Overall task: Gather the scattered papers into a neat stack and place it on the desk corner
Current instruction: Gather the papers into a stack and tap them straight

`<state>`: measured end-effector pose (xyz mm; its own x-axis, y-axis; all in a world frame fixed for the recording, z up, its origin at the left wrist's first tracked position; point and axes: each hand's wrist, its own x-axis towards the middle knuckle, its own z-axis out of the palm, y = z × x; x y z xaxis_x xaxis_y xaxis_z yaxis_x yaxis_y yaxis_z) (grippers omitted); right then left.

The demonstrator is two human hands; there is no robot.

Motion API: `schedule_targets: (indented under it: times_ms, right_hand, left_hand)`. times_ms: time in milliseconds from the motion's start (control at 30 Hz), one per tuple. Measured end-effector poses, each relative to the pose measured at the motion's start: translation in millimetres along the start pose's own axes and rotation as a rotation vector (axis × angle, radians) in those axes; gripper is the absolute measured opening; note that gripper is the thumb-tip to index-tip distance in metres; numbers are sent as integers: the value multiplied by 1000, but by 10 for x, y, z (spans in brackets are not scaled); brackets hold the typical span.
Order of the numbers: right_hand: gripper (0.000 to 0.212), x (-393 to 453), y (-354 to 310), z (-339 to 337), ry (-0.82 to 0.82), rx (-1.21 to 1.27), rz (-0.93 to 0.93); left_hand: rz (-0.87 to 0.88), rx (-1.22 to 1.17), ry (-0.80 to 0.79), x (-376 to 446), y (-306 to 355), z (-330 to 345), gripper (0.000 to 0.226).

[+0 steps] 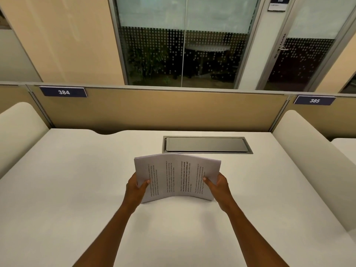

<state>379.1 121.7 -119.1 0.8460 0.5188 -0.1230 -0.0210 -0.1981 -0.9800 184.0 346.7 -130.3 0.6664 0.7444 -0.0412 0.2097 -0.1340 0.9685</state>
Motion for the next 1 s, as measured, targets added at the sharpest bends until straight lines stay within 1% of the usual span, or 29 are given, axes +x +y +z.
schedule_targets:
  times_ms: [133,267,333,500,600,633,667,733,800,900,1000]
  right_hand:
    - [21,38,-86,-55,-9,-17,-18]
    - [23,75,-166,-113,-3,56,-20]
    - [31,95,-209,-134,3,71,-26]
    - [60,178,-393,-267,58,84,-61]
    - [77,229,-535,-419,74,18,-85]
    - [79,250,-579,-461,69,-30,-102]
    - [78,270,-623,-499,65,-100,-132]
    - [70,306,-701,-566,39,-244,-182]
    - [58,335,-759,-615,-35,-342,-197]
    - [49,346,-840,-653,-165,-502,-222]
    - [37,315,-879,-602,-225,-589,-254]
  left_hand:
    - [68,34,-41,28,167,-21,43]
    - [81,60,-125,156,434,-67,51]
    - [111,98,-181,233,592,-117,50]
    - [147,227,-323,445,984,-268,47]
    - [150,275,-414,546,1194,-300,37]
    - [142,285,-433,566,1254,-302,36]
    - [137,297,-452,577,1307,-303,35]
    - [140,318,-486,589,1402,-293,36]
    - [141,337,-501,592,1479,-275,36]
    - [149,365,-529,599,1561,-228,37]
    - [156,375,-564,591,1613,-175,37]
